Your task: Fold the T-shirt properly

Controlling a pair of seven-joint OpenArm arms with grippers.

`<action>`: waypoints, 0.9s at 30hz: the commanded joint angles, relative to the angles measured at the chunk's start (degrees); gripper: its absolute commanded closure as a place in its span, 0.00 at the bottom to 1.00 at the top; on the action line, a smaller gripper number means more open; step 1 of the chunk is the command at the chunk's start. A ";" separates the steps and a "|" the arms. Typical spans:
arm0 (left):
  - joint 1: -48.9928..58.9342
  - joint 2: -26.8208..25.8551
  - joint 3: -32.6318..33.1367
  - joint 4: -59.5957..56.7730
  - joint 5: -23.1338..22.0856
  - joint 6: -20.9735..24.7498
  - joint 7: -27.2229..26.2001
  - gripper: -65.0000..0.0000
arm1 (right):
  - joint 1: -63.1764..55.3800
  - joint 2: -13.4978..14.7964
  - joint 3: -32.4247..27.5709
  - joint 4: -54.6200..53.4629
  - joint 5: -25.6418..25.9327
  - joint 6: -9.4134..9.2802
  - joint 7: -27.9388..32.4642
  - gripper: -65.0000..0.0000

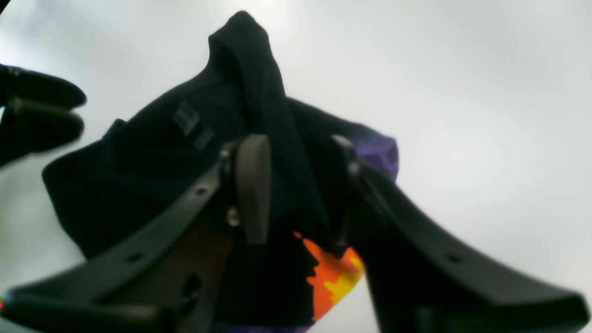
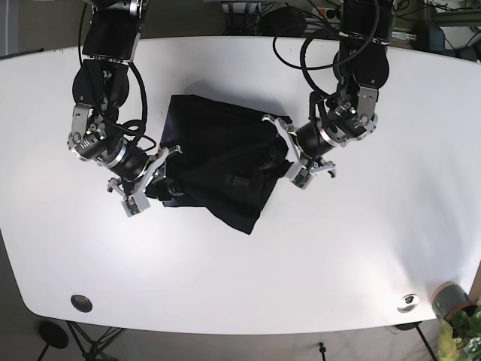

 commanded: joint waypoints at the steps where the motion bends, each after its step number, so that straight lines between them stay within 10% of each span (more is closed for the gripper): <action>1: -0.86 1.42 0.42 0.85 -0.86 2.70 -1.00 0.62 | 1.45 0.24 0.04 -1.95 0.83 0.50 1.49 0.77; 7: -0.86 2.83 4.21 0.85 -0.86 9.56 -1.00 0.46 | 3.82 0.24 -0.14 -10.22 0.83 0.68 5.71 0.80; 27: 1.17 -5.26 5.17 -6.88 0.81 9.74 -1.97 0.46 | 6.55 4.37 -0.31 -29.20 0.92 0.86 16.44 0.80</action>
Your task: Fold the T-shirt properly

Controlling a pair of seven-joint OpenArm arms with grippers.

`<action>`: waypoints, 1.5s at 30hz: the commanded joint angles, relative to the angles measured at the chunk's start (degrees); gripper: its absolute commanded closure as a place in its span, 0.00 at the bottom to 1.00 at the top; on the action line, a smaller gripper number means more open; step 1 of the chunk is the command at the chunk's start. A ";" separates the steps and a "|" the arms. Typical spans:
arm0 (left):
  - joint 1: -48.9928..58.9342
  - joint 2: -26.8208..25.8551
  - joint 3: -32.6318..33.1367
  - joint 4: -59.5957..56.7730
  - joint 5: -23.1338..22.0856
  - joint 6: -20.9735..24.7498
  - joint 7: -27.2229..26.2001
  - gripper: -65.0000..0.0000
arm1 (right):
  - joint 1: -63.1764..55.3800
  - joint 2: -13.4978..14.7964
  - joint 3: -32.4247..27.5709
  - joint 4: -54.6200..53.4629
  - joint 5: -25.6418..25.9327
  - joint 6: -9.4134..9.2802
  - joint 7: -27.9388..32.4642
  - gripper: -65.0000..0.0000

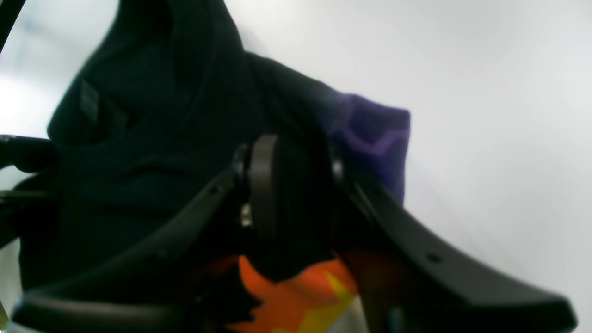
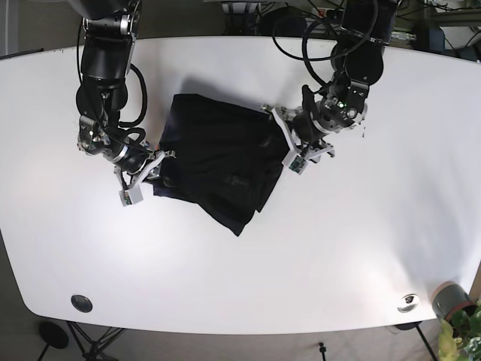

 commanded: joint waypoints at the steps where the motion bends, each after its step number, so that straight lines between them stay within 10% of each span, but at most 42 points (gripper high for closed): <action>1: -0.19 -1.00 -0.97 -0.07 0.03 0.10 -1.54 0.46 | 1.19 1.49 0.04 -0.07 0.70 0.40 2.50 0.80; 45: -18.65 -2.14 3.69 -21.87 0.29 0.10 -7.25 0.46 | -8.74 4.30 -0.14 10.04 0.53 0.40 3.20 0.81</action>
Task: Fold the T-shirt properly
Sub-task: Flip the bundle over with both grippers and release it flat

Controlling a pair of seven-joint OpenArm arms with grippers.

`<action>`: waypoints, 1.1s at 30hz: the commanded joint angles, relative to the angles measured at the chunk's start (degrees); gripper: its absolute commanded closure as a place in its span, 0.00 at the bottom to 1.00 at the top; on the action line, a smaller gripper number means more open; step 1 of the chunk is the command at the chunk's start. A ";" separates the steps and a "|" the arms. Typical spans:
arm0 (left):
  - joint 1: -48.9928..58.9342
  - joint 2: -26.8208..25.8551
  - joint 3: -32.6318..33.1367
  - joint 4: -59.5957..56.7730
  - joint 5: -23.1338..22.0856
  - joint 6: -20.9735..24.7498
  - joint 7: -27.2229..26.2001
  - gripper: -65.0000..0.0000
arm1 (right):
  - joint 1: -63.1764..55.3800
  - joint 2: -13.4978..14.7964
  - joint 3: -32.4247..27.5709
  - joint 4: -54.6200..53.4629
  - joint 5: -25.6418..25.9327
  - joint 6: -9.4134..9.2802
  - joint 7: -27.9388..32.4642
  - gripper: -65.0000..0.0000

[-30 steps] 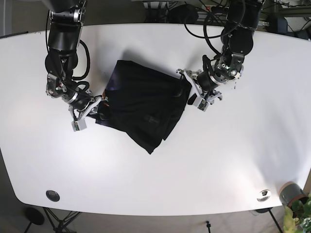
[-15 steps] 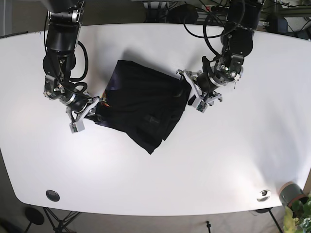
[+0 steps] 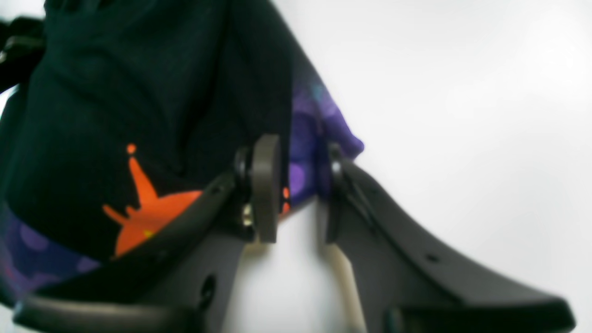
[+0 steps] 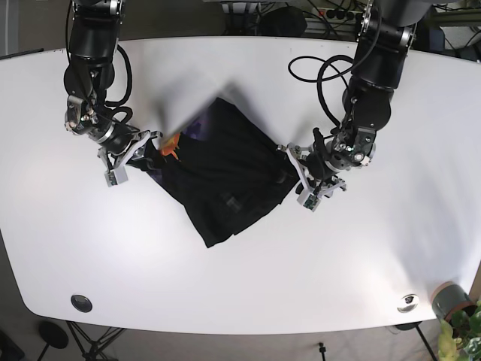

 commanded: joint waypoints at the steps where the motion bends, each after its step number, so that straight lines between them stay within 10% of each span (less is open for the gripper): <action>1: -2.15 -0.06 -0.16 -0.78 1.01 0.56 0.55 0.46 | -0.55 -0.03 0.14 3.36 0.59 0.48 0.36 0.81; 22: -14.02 3.80 5.82 -11.86 1.01 0.56 -6.13 0.46 | -10.31 -7.41 -8.30 15.93 0.59 -2.33 0.27 0.81; 33: -15.43 -0.59 5.56 -5.26 1.01 0.82 -6.13 0.46 | -10.31 -4.25 -7.68 20.59 1.03 -2.59 -2.81 0.81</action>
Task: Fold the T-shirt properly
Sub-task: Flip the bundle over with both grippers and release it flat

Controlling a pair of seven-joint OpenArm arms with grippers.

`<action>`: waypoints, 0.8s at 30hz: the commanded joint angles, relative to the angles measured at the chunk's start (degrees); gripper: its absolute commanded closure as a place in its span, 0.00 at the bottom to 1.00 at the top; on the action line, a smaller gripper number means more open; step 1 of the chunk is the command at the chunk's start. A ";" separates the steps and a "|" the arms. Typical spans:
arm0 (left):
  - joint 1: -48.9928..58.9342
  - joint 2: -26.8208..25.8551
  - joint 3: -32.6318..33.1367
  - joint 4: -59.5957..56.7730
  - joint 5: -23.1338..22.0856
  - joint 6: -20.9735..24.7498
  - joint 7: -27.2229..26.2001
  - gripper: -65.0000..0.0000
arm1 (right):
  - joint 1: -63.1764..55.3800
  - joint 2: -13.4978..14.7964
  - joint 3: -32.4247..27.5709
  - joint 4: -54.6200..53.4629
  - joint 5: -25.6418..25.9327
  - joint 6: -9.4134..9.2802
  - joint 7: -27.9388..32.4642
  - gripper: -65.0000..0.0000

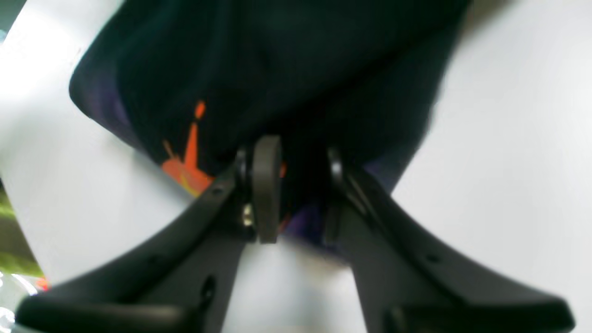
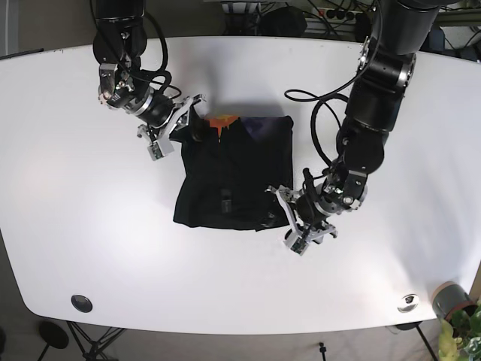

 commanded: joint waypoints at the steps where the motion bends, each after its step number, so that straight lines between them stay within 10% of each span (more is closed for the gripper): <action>1: -1.63 -1.07 -0.45 2.83 0.05 0.78 -0.93 0.46 | 0.86 1.48 0.71 3.06 1.03 0.27 -0.89 0.81; 9: 2.67 -2.92 -0.63 14.96 0.14 2.53 -0.84 0.46 | 0.60 2.01 7.04 10.62 1.03 0.27 -6.52 0.81; 18: 10.58 1.65 0.16 28.15 0.40 18.80 -0.84 0.35 | 1.13 2.18 11.61 13.79 0.94 0.53 -9.68 0.81; 24: 16.21 6.66 5.87 32.98 11.74 27.06 -1.28 0.23 | 2.01 2.18 12.58 13.70 0.68 0.71 -10.03 0.81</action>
